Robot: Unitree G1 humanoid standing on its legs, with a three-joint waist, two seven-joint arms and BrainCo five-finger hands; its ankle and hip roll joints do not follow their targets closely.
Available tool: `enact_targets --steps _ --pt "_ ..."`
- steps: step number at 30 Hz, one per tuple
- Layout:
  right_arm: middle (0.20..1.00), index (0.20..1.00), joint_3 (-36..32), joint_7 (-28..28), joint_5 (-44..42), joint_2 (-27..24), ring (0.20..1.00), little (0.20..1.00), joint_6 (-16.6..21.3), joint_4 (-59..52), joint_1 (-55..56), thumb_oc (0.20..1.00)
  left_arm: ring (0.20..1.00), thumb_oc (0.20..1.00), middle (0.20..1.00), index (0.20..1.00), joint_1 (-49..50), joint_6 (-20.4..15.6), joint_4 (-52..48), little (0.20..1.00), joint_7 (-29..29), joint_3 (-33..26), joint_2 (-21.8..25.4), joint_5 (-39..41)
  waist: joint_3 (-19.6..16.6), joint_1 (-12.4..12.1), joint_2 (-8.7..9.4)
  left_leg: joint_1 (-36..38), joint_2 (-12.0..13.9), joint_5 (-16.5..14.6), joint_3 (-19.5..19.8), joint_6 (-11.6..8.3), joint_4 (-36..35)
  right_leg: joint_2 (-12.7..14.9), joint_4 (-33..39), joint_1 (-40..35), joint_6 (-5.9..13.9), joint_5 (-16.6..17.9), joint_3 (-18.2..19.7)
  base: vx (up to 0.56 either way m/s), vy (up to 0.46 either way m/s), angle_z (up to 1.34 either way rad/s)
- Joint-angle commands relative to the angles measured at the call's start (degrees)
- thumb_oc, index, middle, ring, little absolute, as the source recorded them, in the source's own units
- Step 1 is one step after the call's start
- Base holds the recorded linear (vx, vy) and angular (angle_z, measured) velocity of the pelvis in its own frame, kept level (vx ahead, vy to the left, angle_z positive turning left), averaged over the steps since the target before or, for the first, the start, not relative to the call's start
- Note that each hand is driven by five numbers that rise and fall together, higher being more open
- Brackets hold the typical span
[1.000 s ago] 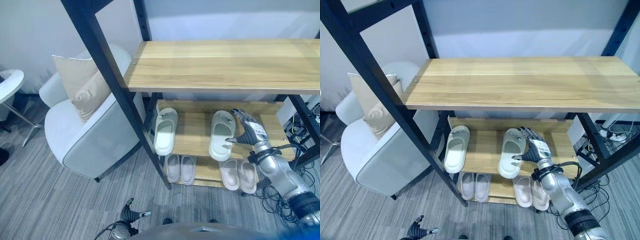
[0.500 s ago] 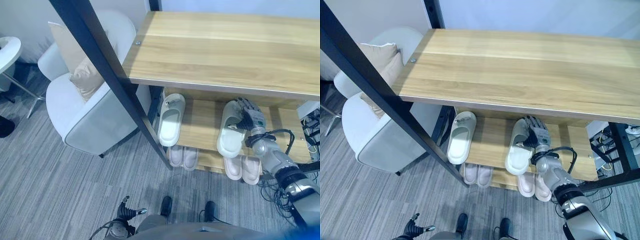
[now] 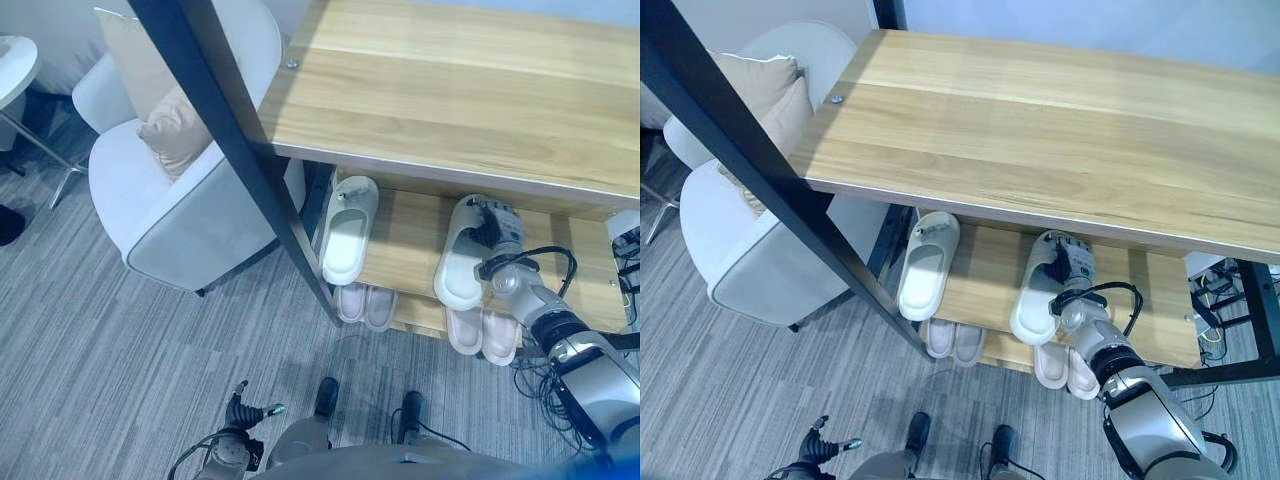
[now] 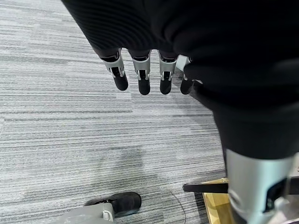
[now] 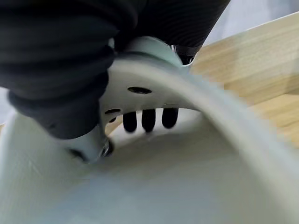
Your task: Arrange the slippers neatly on the shoe rack.
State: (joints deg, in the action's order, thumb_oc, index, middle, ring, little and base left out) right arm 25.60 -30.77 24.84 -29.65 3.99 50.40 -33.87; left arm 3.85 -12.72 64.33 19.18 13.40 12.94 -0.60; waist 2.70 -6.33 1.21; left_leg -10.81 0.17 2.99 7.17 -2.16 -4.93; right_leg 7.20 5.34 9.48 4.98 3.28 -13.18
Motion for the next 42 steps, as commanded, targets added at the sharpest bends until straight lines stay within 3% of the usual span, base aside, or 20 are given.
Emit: enact_targets --steps 1,4,9,14,23,29,30,31,42 --pt "0.200 0.200 0.5 -1.6 -1.1 -0.8 0.200 0.200 0.1 -0.4 -1.3 0.200 1.000 1.000 1.000 1.000 -2.5 -0.8 2.6 1.000 2.2 1.9 1.5 1.3 -0.8 -1.8 0.92 -1.6 -0.3 -0.4 1.3 -1.88 -0.1 2.8 -0.3 -0.9 4.53 -0.3 -0.5 0.00 0.001 0.03" --pt "0.200 0.200 0.0 -2.6 -0.6 -1.0 0.200 0.200 0.2 -1.5 -0.7 0.200 1.000 1.000 1.000 1.000 -2.7 -0.7 2.7 1.000 2.4 1.6 1.5 1.3 -0.7 -1.7 0.99 -1.4 -0.2 -0.5 1.2 -1.84 -0.1 2.8 -0.3 -1.1 4.56 -0.4 -0.5 0.00 0.000 0.00" --pt "0.200 0.200 -2.8 -5.4 2.5 -2.6 0.200 0.200 0.7 -12.9 2.7 0.200 1.000 1.000 1.000 1.000 -3.1 -0.4 2.9 1.000 2.6 0.3 1.4 0.8 -0.7 -1.0 1.31 -1.2 -0.2 -0.8 1.2 -1.73 -0.1 2.9 -0.3 -1.1 4.67 -0.5 -0.5 0.00 0.000 0.00" --pt "0.200 0.200 -2.4 -3.5 5.2 -1.8 0.200 0.200 1.5 -21.8 4.3 0.200 1.000 1.000 1.000 1.000 -3.7 -0.1 3.5 1.000 2.5 -0.5 1.1 0.4 -0.8 -0.9 2.21 -0.9 -0.1 -1.2 1.3 -1.67 -0.1 2.8 -0.3 -1.4 4.61 -0.7 -0.6 0.00 0.000 0.00" --pt "0.200 0.200 2.5 -2.6 2.3 3.4 0.200 0.200 1.1 -14.2 -2.8 0.200 1.000 1.000 1.000 1.000 -4.9 -0.7 3.3 1.000 3.2 0.5 1.7 2.1 0.1 -3.5 4.38 -2.6 -0.3 -0.7 2.6 -1.88 -0.1 3.0 -0.3 -0.7 4.80 -0.2 -2.1 -0.01 0.005 0.08" --pt "0.200 0.200 3.2 -3.3 0.1 4.2 0.200 0.200 -0.2 -8.0 -7.3 0.200 1.000 1.000 1.000 1.000 -5.3 -1.1 3.3 1.000 4.0 0.8 2.3 3.4 0.9 -5.0 5.28 -3.9 -0.7 -0.2 3.6 -2.06 -0.1 3.3 -0.3 -0.4 4.99 0.1 -3.5 0.00 0.011 0.10" --pt "0.319 0.319 3.1 -3.4 -0.3 4.3 0.319 0.319 -0.7 -6.7 -7.8 0.319 1.000 1.000 1.000 1.000 -5.5 -1.1 3.2 1.000 4.1 0.9 2.4 3.8 1.0 -5.1 5.36 -4.1 -0.8 -0.2 3.7 -2.10 -0.1 3.3 -0.3 -0.4 5.00 0.1 -3.7 0.01 0.005 0.11" --pt "1.000 1.000 2.5 -3.9 -1.2 4.8 1.000 1.000 -0.9 -5.8 -8.6 1.000 1.000 1.000 1.000 1.000 -5.6 -1.1 2.9 1.000 4.3 1.0 2.6 3.9 1.1 -5.3 5.41 -4.2 -0.9 -0.1 3.8 -2.09 -0.1 3.4 -0.3 -0.4 5.02 0.2 -3.8 0.00 0.003 0.12" --pt "1.000 1.000 0.5 -4.3 -1.1 8.9 1.000 1.000 -4.4 -10.9 -4.9 1.000 1.000 1.000 1.000 1.000 -6.5 0.5 2.3 1.000 4.2 1.0 1.6 5.0 0.8 -3.8 5.70 -2.9 -0.4 -1.0 3.4 -1.73 -0.1 3.1 -0.3 -1.2 4.83 0.1 -3.4 0.00 0.002 0.00"
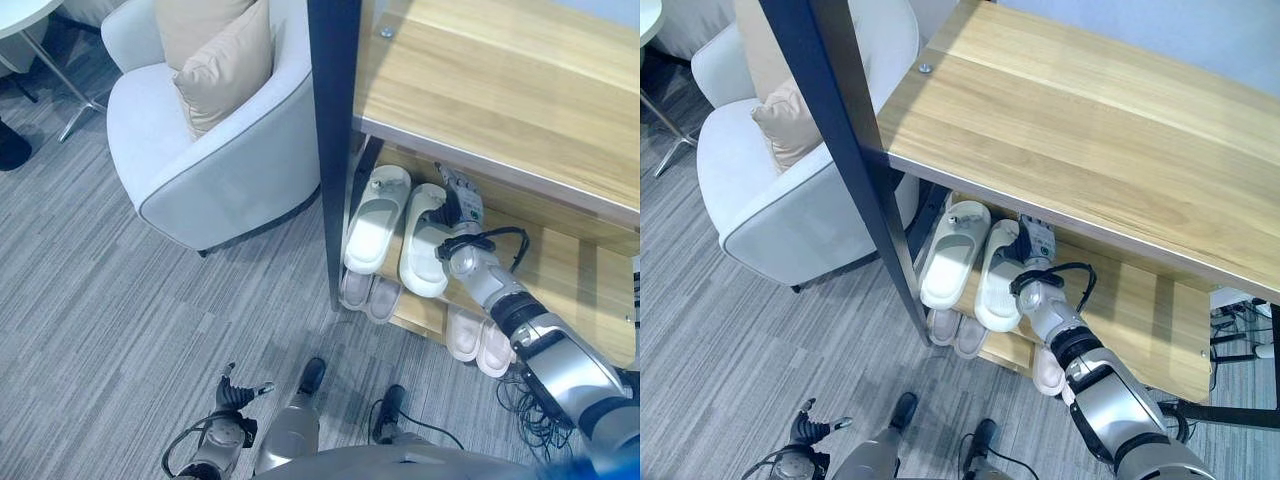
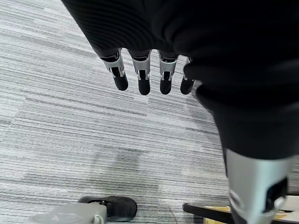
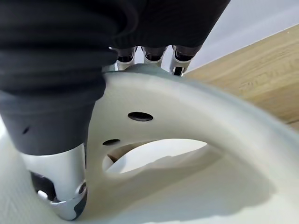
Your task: Arrange the slippers neatly on the shoe rack.
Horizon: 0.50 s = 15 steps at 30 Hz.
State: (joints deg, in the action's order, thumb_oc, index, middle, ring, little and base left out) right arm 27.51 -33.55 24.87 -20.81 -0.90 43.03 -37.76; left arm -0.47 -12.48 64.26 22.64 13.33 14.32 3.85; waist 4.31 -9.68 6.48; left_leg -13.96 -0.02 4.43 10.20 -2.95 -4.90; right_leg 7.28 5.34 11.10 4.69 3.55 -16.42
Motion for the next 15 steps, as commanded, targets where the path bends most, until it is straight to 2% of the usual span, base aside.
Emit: enact_targets --steps 1,6,15 --pt "1.000 1.000 -1.8 -1.8 -0.9 0.0 1.000 1.000 0.3 -5.0 0.0 1.000 1.000 1.000 1.000 1.000 -2.1 0.5 2.5 1.000 0.7 1.0 0.1 0.6 -0.9 -0.2 0.41 0.4 -0.2 -2.5 0.3 -0.91 -0.1 3.0 -0.3 -2.7 5.11 -0.2 -0.1 0.00 0.000 0.00" --pt "1.000 1.000 -3.7 -0.9 2.7 -0.9 1.000 1.000 -0.8 -11.2 5.4 1.000 1.000 1.000 1.000 1.000 -2.2 1.5 3.3 1.000 -0.4 0.3 -0.8 0.0 -1.5 1.4 0.26 1.1 0.2 -3.0 -0.2 -0.68 -0.1 2.9 -0.3 -2.9 5.08 -0.4 0.4 0.01 0.004 -0.03" --pt "1.000 1.000 -6.4 -1.3 7.1 -1.9 1.000 1.000 -1.6 -15.9 10.8 1.000 1.000 1.000 1.000 1.000 -2.6 1.9 3.6 1.000 -1.7 0.1 -1.1 -1.2 -1.8 2.3 0.33 1.3 0.2 -3.5 -0.3 -0.44 -0.1 2.9 -0.3 -2.8 5.20 -0.3 0.5 0.00 0.004 -0.02"
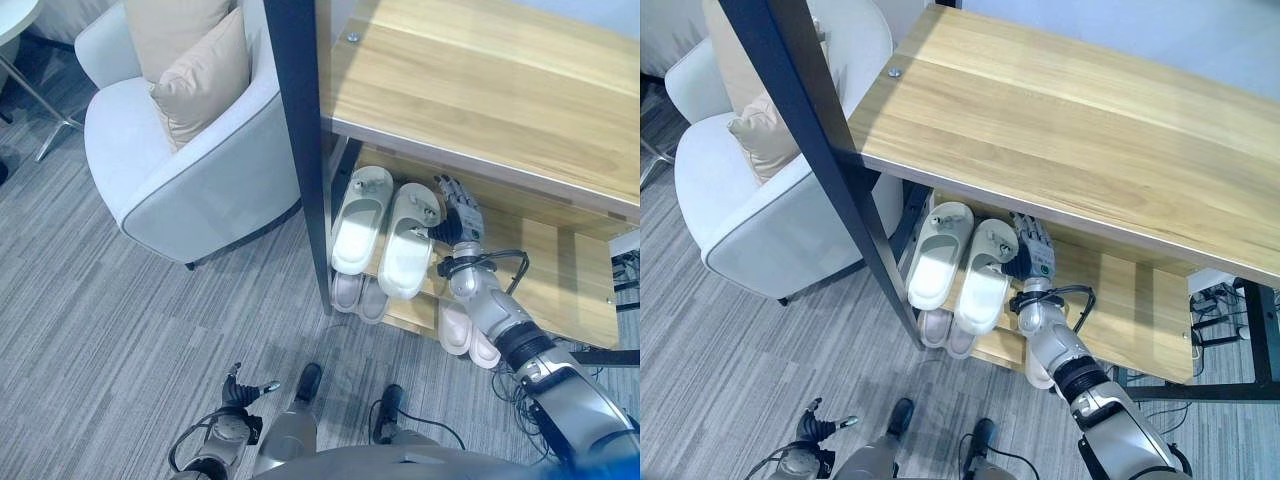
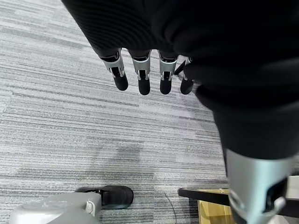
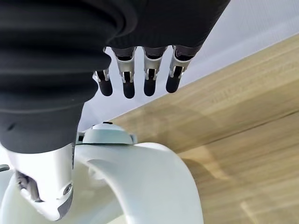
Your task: Arrange the slippers neatly on the shoe rack.
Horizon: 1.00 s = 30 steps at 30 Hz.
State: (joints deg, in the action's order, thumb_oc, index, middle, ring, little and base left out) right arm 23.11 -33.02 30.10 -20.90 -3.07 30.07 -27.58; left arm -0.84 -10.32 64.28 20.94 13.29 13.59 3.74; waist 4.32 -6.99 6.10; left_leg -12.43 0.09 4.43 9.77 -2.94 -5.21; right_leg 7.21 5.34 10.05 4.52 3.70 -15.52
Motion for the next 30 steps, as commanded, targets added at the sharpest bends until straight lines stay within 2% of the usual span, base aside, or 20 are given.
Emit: enact_targets --steps 1,2,3,4,5,6,7,9,12,15,16,19,20,23,24,25,27,30 --pt "1.000 1.000 -2.9 -2.6 1.6 -2.0 1.000 1.000 1.5 -4.3 2.1 1.000 1.000 1.000 1.000 1.000 -2.2 -0.4 3.7 1.000 -0.1 -0.2 -0.4 -1.3 -1.9 -0.3 0.69 -0.2 0.1 -3.5 0.1 -0.45 0.2 3.0 -0.3 -1.9 5.38 -0.5 -0.6 0.00 0.013 0.03" --pt "1.000 1.000 -5.0 -3.3 -0.8 -1.8 1.000 1.000 3.4 -6.9 5.4 1.000 1.000 1.000 1.000 1.000 -1.7 -0.3 4.3 1.000 0.0 -0.8 -0.5 -1.6 -2.2 0.0 0.63 0.2 0.1 -3.7 0.1 -0.41 0.2 3.0 -0.3 -2.2 5.39 -0.6 -0.6 0.01 0.010 0.03" --pt "1.000 1.000 -5.1 -3.3 -0.8 -1.9 1.000 1.000 3.3 -7.0 5.5 1.000 1.000 1.000 1.000 1.000 -1.7 -0.3 4.3 1.000 0.0 -0.7 -0.5 -1.6 -2.2 0.0 0.63 0.2 0.1 -3.8 0.1 -0.41 0.2 3.0 -0.3 -2.3 5.39 -0.6 -0.6 0.02 0.014 0.04" --pt "1.000 1.000 -6.8 -3.6 -4.3 -1.6 1.000 1.000 6.6 -9.9 8.3 1.000 1.000 1.000 1.000 1.000 -1.3 -0.2 4.7 1.000 -0.1 -1.2 -0.5 -1.7 -2.5 0.3 0.60 0.8 0.1 -4.0 0.0 -0.37 0.2 2.9 -0.3 -2.6 5.37 -0.7 -0.6 0.00 0.000 0.00" --pt "1.000 1.000 -6.8 -3.6 -4.3 -1.6 1.000 1.000 6.6 -9.9 8.3 1.000 1.000 1.000 1.000 1.000 -1.3 -0.2 4.7 1.000 -0.1 -1.2 -0.5 -1.7 -2.5 0.3 0.60 0.8 0.1 -4.0 0.0 -0.37 0.2 2.9 -0.3 -2.6 5.37 -0.7 -0.6 0.04 0.016 0.01" --pt "1.000 1.000 -8.5 -4.1 -7.5 -1.7 1.000 1.000 10.7 -11.1 11.4 1.000 1.000 1.000 1.000 1.000 -0.9 -0.2 6.0 1.000 -0.4 -2.0 -0.7 -2.3 -3.0 0.8 0.45 1.7 0.2 -4.3 -0.3 -0.27 0.2 2.9 -0.3 -3.4 5.37 -0.9 -0.5 0.03 0.010 -0.06" --pt "1.000 1.000 -8.5 -4.1 -7.5 -1.8 1.000 1.000 10.7 -11.2 11.4 1.000 1.000 1.000 1.000 1.000 -0.9 -0.2 6.0 1.000 -0.4 -2.0 -0.7 -2.3 -3.0 0.8 0.44 1.8 0.2 -4.3 -0.3 -0.27 0.2 2.9 -0.3 -3.4 5.37 -0.9 -0.5 0.04 0.013 0.00" --pt "1.000 1.000 -10.7 -3.9 -9.0 -3.2 1.000 1.000 13.1 -13.4 15.4 1.000 1.000 1.000 1.000 1.000 0.5 -0.1 7.3 1.000 -1.1 -3.4 -1.1 -2.2 -3.6 1.3 0.40 2.8 0.3 -4.6 -0.6 -0.20 0.2 2.9 -0.3 -4.2 5.39 -1.1 -0.3 0.04 0.003 -0.04" --pt "1.000 1.000 -13.6 -3.3 -8.1 -5.4 1.000 1.000 13.2 -14.7 20.5 1.000 1.000 1.000 1.000 1.000 1.5 -0.3 7.5 1.000 -1.6 -4.4 -1.1 -2.5 -4.2 2.0 0.25 4.2 0.5 -5.0 -1.3 -0.12 0.2 2.8 -0.3 -5.2 5.36 -1.2 0.1 0.03 -0.004 -0.10" --pt "1.000 1.000 -17.4 0.9 -13.7 -5.1 1.000 1.000 14.5 -16.0 29.3 1.000 1.000 1.000 1.000 1.000 2.2 -0.1 7.7 1.000 -2.0 -6.1 -0.9 -1.4 -4.9 3.6 -0.03 5.8 0.7 -5.5 -2.2 -0.01 0.2 2.5 -0.3 -6.2 5.36 -1.2 0.9 0.00 -0.009 -0.07" --pt "1.000 1.000 -17.4 1.0 -13.7 -5.2 1.000 1.000 14.4 -16.1 29.4 1.000 1.000 1.000 1.000 1.000 2.3 -0.1 7.7 1.000 -2.0 -6.0 -0.9 -1.3 -4.9 3.6 -0.03 5.8 0.7 -5.5 -2.3 -0.01 0.2 2.5 -0.3 -6.3 5.36 -1.2 0.9 -0.03 -0.021 -0.20" --pt "1.000 1.000 -18.3 7.8 -21.1 -2.2 1.000 1.000 16.9 -15.7 37.7 1.000 1.000 1.000 1.000 1.000 3.9 0.1 8.1 1.000 -3.0 -7.1 -1.4 0.1 -5.5 5.7 -0.57 7.7 1.0 -5.8 -3.9 0.05 0.2 2.1 -0.3 -7.4 5.19 -1.3 2.1 -0.03 -0.019 -0.23" --pt "1.000 1.000 -18.4 7.8 -21.1 -2.2 1.000 1.000 16.9 -15.7 37.7 1.000 1.000 1.000 1.000 1.000 4.0 0.1 8.1 1.000 -3.0 -7.1 -1.4 0.1 -5.5 5.7 -0.56 7.8 1.0 -5.8 -3.9 0.05 0.2 2.1 -0.3 -7.4 5.19 -1.3 2.1 -0.02 -0.018 -0.18" --pt "1.000 1.000 -16.5 9.5 -19.3 -1.5 1.000 1.000 16.2 -6.2 38.6 1.000 1.000 1.000 1.000 1.000 5.0 -0.1 8.5 1.000 -3.8 -7.7 -1.5 0.7 -5.8 6.1 -0.88 8.6 1.0 -6.0 -4.4 0.16 0.2 1.9 -0.3 -8.2 5.04 -1.3 2.6 -0.05 -0.018 -0.16" --pt "1.000 1.000 -16.4 9.4 -19.3 -1.5 1.000 1.000 16.2 -6.1 38.5 1.000 1.000 1.000 1.000 1.000 5.0 -0.1 8.5 1.000 -3.8 -7.7 -1.5 0.7 -5.7 6.1 -0.86 8.7 1.0 -6.0 -4.5 0.16 0.2 1.9 -0.3 -8.3 5.04 -1.3 2.6 -0.07 0.002 -0.04" --pt "1.000 1.000 -16.6 10.4 -24.1 0.2 1.000 1.000 15.5 6.8 36.5 1.000 1.000 1.000 1.000 1.000 4.8 0.1 9.2 1.000 -3.9 -8.0 -0.7 1.0 -5.8 6.0 -1.34 9.4 0.9 -6.1 -4.9 0.29 0.2 2.0 -0.3 -8.6 4.97 -1.3 3.0 -0.08 0.003 -0.08" --pt "1.000 1.000 -16.5 12.0 -27.6 1.2 1.000 1.000 14.5 17.6 34.1 1.000 1.000 1.000 1.000 1.000 4.5 0.3 10.2 1.000 -4.2 -8.7 -0.1 1.8 -6.0 5.8 -1.71 9.5 0.8 -6.1 -5.1 0.36 0.2 2.0 -0.3 -8.6 4.96 -1.2 3.4 -0.08 0.000 -0.15" --pt "1.000 1.000 -18.2 18.1 -36.5 4.2 1.000 1.000 12.2 36.1 30.5 1.000 1.000 1.000 1.000 1.000 3.1 0.9 13.1 1.000 -5.7 -10.5 0.9 3.9 -6.4 5.3 -2.44 9.7 0.7 -5.9 -5.2 0.39 0.2 2.1 -0.3 -8.5 4.80 -1.2 3.6 -0.05 -0.009 -0.12"
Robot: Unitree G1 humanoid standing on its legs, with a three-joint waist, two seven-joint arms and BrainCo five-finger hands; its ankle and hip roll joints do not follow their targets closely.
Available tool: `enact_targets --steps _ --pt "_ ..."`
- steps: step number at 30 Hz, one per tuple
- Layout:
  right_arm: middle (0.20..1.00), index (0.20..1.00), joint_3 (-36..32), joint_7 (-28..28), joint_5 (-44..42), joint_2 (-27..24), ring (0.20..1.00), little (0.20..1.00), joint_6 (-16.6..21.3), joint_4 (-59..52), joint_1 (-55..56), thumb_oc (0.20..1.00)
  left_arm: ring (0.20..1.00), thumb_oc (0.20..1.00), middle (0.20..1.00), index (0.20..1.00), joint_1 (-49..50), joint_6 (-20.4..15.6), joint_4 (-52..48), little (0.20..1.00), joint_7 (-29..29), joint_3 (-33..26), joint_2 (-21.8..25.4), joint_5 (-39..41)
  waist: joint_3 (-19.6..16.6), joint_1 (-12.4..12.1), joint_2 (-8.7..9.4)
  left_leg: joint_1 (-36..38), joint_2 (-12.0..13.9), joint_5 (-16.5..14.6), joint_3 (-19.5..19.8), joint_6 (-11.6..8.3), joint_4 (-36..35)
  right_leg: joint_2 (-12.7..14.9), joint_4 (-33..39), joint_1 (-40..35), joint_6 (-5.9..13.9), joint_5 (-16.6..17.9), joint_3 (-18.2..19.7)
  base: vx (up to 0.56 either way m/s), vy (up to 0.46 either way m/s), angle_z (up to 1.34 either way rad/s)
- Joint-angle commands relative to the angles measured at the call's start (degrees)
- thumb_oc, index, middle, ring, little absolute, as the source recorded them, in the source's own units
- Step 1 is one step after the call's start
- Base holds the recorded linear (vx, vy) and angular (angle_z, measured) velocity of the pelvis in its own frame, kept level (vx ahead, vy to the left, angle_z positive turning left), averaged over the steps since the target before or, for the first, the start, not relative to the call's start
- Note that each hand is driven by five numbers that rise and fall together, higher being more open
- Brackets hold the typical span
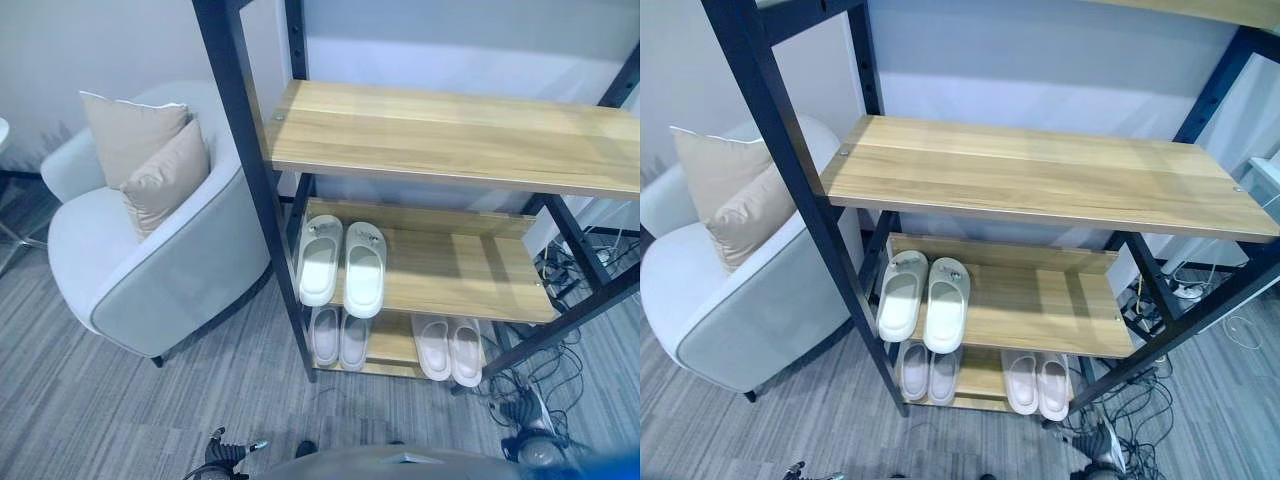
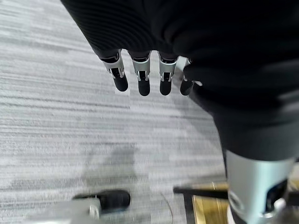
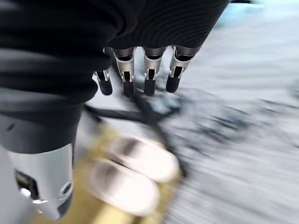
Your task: Arrange the slippers neatly on the shoe rack.
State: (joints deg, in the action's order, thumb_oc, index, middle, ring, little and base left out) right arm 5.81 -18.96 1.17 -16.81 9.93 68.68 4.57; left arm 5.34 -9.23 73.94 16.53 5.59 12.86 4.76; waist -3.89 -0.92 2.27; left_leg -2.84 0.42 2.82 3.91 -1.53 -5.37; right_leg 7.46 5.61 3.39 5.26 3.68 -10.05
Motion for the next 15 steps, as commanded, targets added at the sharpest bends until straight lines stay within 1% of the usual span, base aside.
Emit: enact_targets --steps 1,2,3,5,8,12,15 --pt "1.000 1.000 -1.2 4.6 -8.0 0.3 1.000 1.000 -1.4 0.2 -2.2 1.000 1.000 1.000 1.000 1.000 -3.2 -0.1 4.0 1.000 -1.5 -3.0 1.7 2.9 1.7 -0.9 1.25 0.1 0.3 -4.2 0.7 -1.02 0.4 1.9 -0.6 -1.8 4.06 -1.2 -1.9 -0.03 -0.013 -0.01" --pt "1.000 1.000 -1.3 5.9 -8.2 0.6 1.000 1.000 -2.2 3.3 -2.5 1.000 1.000 1.000 1.000 1.000 -3.3 0.1 4.4 1.000 -2.0 -3.1 1.7 2.6 1.7 -1.1 1.06 0.1 0.2 -4.1 0.8 -1.02 0.4 2.0 -0.6 -1.7 4.05 -1.1 -1.9 -0.05 -0.018 0.00" --pt "1.000 1.000 -2.9 7.5 -10.0 0.5 1.000 1.000 -3.1 7.1 -3.2 1.000 1.000 1.000 1.000 1.000 -3.6 0.4 5.2 1.000 -2.8 -3.1 1.6 2.4 1.7 -1.1 0.62 0.0 0.1 -3.9 0.8 -1.06 0.4 2.0 -0.6 -1.7 4.08 -1.1 -1.9 -0.05 -0.022 0.00" --pt "1.000 1.000 -3.5 7.4 -8.7 0.2 1.000 1.000 -4.5 10.7 -4.0 1.000 1.000 1.000 1.000 1.000 -3.9 0.9 6.0 1.000 -4.2 -2.8 0.8 2.0 1.7 -1.2 0.01 -0.2 0.0 -3.6 0.9 -1.13 0.4 2.1 -0.6 -1.7 4.17 -1.0 -2.3 -0.05 -0.028 0.00" --pt "1.000 1.000 -1.7 7.8 -4.6 0.9 1.000 1.000 -6.1 12.9 -4.0 1.000 1.000 1.000 1.000 1.000 -4.1 1.1 6.6 1.000 -5.9 -2.3 -0.3 2.7 1.5 -1.2 -0.38 -0.2 -0.2 -3.4 1.1 -1.18 0.4 2.3 -0.6 -2.0 4.11 -1.0 -2.9 -0.01 -0.008 0.00" --pt "1.000 1.000 -1.1 8.8 -5.1 1.9 1.000 1.000 -6.3 12.2 -3.8 1.000 1.000 1.000 1.000 1.000 -4.5 1.0 6.4 1.000 -7.3 -1.9 -1.4 4.3 1.3 -1.1 -0.37 0.0 -0.2 -3.3 1.2 -1.27 0.4 2.2 -0.6 -2.6 3.99 -1.2 -3.2 0.00 -0.014 0.08" --pt "1.000 1.000 0.2 9.4 -4.9 2.7 1.000 1.000 -6.3 11.5 -4.0 1.000 1.000 1.000 1.000 1.000 -5.5 1.0 5.4 1.000 -8.7 -0.4 -2.3 5.1 1.3 -1.0 -0.25 0.5 -0.1 -3.4 1.4 -1.37 0.4 2.1 -0.6 -3.1 3.84 -1.4 -3.4 0.00 -0.024 0.13"
